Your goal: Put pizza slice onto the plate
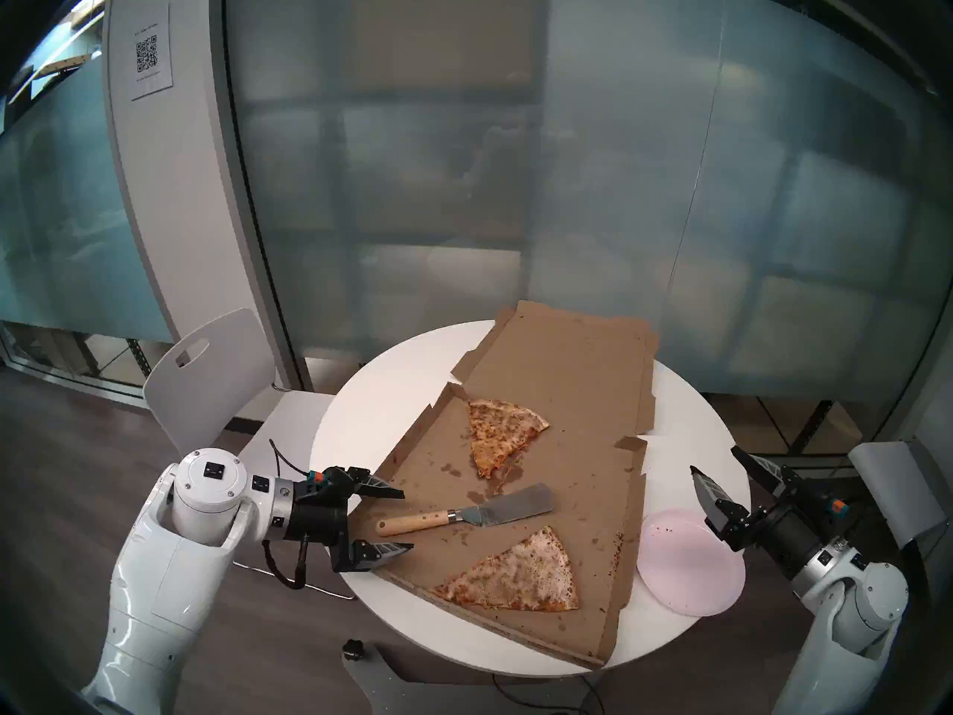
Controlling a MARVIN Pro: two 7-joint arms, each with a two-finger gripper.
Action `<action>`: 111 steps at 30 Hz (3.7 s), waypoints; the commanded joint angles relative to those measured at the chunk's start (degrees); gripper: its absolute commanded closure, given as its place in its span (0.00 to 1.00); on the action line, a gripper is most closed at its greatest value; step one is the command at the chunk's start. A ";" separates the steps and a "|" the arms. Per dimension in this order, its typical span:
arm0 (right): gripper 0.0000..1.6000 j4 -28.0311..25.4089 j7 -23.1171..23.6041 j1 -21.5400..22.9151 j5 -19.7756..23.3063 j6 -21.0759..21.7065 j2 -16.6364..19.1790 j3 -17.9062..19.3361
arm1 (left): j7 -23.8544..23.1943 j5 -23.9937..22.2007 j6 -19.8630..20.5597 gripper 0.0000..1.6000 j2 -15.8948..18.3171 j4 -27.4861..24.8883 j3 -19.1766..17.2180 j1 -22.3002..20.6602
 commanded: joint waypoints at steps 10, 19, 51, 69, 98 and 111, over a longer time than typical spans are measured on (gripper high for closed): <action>0.00 -0.91 0.09 0.14 0.37 -0.02 -0.10 0.07 | 0.83 1.82 -1.40 0.05 -0.99 4.97 3.03 -6.57; 0.00 -0.92 0.10 0.13 0.38 -0.01 -0.11 0.07 | 0.47 2.35 -1.56 0.00 -1.21 6.95 4.80 -7.40; 0.00 -0.92 0.10 0.14 0.37 -0.01 -0.11 0.07 | -1.05 6.70 0.10 0.00 -1.90 13.32 9.85 -14.06; 0.00 -0.93 0.10 0.13 0.38 0.00 -0.11 0.07 | -0.84 8.68 0.19 0.00 -1.93 14.58 10.79 -13.82; 0.00 -0.93 0.10 0.13 0.37 0.00 -0.11 0.07 | -2.64 10.43 1.34 0.47 -1.55 16.28 13.09 -14.96; 0.00 -0.93 0.10 0.14 0.37 0.00 -0.12 0.08 | -3.40 11.00 1.50 1.00 -0.73 15.60 13.29 -15.24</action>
